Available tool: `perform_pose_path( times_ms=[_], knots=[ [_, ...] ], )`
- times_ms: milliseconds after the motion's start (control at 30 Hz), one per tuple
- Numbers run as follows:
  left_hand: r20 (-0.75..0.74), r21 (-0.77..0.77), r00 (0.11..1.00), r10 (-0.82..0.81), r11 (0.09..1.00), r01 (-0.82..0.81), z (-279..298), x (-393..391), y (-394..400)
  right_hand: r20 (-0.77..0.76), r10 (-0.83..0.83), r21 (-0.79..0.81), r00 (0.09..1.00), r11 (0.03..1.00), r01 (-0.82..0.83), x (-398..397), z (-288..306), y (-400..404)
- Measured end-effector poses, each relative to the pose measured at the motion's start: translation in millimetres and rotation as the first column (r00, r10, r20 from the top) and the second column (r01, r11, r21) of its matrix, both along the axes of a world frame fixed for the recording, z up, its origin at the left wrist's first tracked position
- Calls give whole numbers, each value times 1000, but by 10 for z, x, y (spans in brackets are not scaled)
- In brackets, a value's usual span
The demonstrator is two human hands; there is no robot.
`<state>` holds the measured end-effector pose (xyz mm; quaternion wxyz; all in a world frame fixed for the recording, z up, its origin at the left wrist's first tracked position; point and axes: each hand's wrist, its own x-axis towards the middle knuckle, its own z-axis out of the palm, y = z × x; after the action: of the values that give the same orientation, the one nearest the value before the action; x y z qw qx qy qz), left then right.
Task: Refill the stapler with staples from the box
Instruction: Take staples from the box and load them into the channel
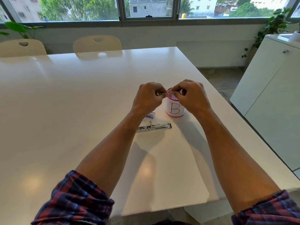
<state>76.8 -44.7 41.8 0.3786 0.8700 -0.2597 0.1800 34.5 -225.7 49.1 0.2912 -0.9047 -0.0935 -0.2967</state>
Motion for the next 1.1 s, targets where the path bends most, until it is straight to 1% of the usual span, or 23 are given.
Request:
perform_pose_path(
  times_ms=[133,200,433,533,667,800,1000,1100],
  knots=[
    [-35,39,997,62,997,-61,-125,-43,238,34,93,-10,995,996,-93,-42,-138,161],
    [-79,55,992,98,994,-94,-211,-46,344,33,130,-31,991,991,-129,-36,-219,251],
    [-223,170,953,204,971,-168,-468,-12,571,-129,228,-134,965,960,-245,48,-458,526],
    [-261,219,944,200,965,-144,-527,20,600,-191,214,-145,958,959,-244,111,-550,586],
    [-268,261,949,165,961,-93,-570,51,598,-257,148,-199,955,959,-202,179,-633,631],
    [-284,289,945,159,955,-74,-622,70,584,-323,98,-211,941,962,-173,235,-668,659],
    [-289,275,941,174,957,-92,-644,80,601,-358,98,-188,928,966,-175,246,-697,683],
    [-289,268,939,184,958,-105,-640,67,607,-385,118,-193,915,960,-205,256,-684,690]
  ],
)
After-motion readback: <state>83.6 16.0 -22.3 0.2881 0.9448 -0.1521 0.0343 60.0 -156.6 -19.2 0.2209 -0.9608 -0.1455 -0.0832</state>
